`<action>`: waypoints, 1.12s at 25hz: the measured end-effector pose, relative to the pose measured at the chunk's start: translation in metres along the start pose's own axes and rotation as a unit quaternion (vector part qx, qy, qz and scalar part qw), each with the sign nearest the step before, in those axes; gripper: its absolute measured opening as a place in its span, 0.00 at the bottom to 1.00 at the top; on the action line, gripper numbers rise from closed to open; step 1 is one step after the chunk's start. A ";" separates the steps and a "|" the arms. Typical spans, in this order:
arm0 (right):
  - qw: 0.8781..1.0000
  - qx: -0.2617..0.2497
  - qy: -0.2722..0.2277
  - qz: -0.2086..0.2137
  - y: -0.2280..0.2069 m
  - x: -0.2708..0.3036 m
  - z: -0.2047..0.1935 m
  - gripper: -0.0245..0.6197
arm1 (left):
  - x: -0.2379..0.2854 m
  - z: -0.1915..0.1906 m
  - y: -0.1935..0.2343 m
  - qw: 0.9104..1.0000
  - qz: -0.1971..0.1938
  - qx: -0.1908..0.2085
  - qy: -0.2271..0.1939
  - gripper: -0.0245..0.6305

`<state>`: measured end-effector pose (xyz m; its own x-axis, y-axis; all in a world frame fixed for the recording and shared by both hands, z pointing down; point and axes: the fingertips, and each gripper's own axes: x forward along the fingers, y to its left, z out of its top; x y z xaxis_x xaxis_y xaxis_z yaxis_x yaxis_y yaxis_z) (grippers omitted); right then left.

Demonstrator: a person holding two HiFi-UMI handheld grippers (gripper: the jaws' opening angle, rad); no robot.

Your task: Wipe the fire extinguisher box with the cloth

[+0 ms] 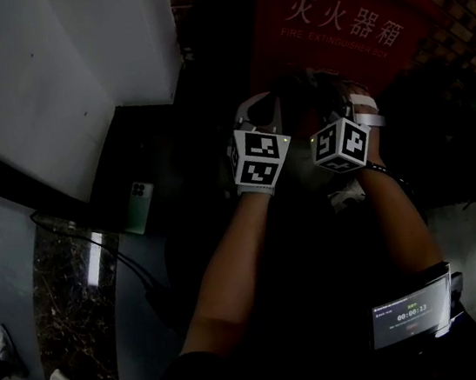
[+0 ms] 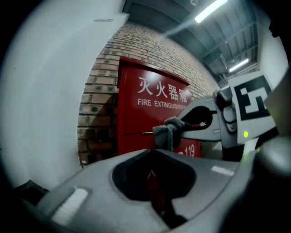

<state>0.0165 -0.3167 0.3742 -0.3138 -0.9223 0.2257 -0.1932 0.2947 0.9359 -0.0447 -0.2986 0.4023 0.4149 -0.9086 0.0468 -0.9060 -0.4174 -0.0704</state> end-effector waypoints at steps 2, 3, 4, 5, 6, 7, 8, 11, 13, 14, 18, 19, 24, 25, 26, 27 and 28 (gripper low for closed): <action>1.000 -0.009 -0.012 0.009 0.009 0.011 0.023 0.10 | -0.004 0.001 0.011 1.000 0.005 0.006 -0.002 0.04; 1.000 -0.014 -0.016 0.013 0.013 0.017 0.033 0.10 | -0.006 0.001 0.017 1.000 0.008 0.009 0.001 0.04; 0.999 -0.019 -0.021 0.017 0.016 0.023 0.043 0.10 | -0.007 0.001 0.024 1.000 0.014 0.010 0.003 0.04; 0.999 -0.024 -0.027 0.020 0.018 0.028 0.053 0.10 | -0.007 0.000 0.031 1.000 0.022 0.007 0.005 0.04; 0.999 -0.031 -0.033 0.022 0.020 0.033 0.062 0.10 | -0.007 -0.001 0.038 1.000 0.030 0.002 0.005 0.04; 0.998 -0.038 -0.037 0.023 0.022 0.037 0.068 0.10 | -0.006 -0.003 0.043 0.999 0.035 -0.005 0.006 0.04; 0.998 -0.044 -0.040 0.025 0.025 0.041 0.073 0.10 | -0.005 -0.005 0.047 0.999 0.037 -0.013 0.009 0.04; 0.997 -0.049 -0.040 0.037 0.033 0.051 0.076 0.10 | 0.000 -0.012 0.053 0.998 0.039 -0.043 0.011 0.04; 0.997 -0.047 -0.036 0.044 0.039 0.057 0.071 0.10 | 0.004 -0.013 0.053 0.998 0.036 -0.061 0.006 0.04; 0.997 -0.046 -0.035 0.045 0.042 0.058 0.068 0.10 | 0.007 -0.013 0.052 0.997 0.034 -0.065 0.004 0.04; 0.998 -0.050 -0.040 0.021 0.041 0.059 0.057 0.10 | 0.019 -0.015 0.046 0.997 0.027 -0.068 0.004 0.04; 0.998 -0.054 -0.041 0.014 0.040 0.058 0.054 0.10 | 0.022 -0.015 0.043 0.997 0.025 -0.067 0.004 0.04; 0.998 -0.049 -0.035 0.003 0.036 0.051 0.033 0.10 | 0.031 -0.013 0.023 0.998 0.004 -0.056 0.000 0.04; 0.998 -0.049 -0.033 0.001 0.034 0.049 0.027 0.10 | 0.033 -0.013 0.018 0.998 -0.002 -0.056 0.000 0.04; 0.998 -0.049 -0.030 -0.001 0.033 0.047 0.021 0.10 | 0.035 -0.013 0.012 0.998 -0.008 -0.056 0.000 0.04; 0.998 -0.050 -0.027 -0.002 0.032 0.045 0.014 0.10 | 0.039 -0.013 0.005 0.998 -0.015 -0.055 0.001 0.04; 0.998 -0.051 -0.022 -0.002 0.032 0.043 0.007 0.10 | 0.042 -0.013 -0.002 0.998 -0.022 -0.051 0.002 0.04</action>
<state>-0.0102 -0.3456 0.4116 -0.3549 -0.9105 0.2121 -0.0991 0.2622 0.9599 -0.0269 -0.3358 0.4169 0.4545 -0.8892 0.0522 -0.8907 -0.4533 0.0332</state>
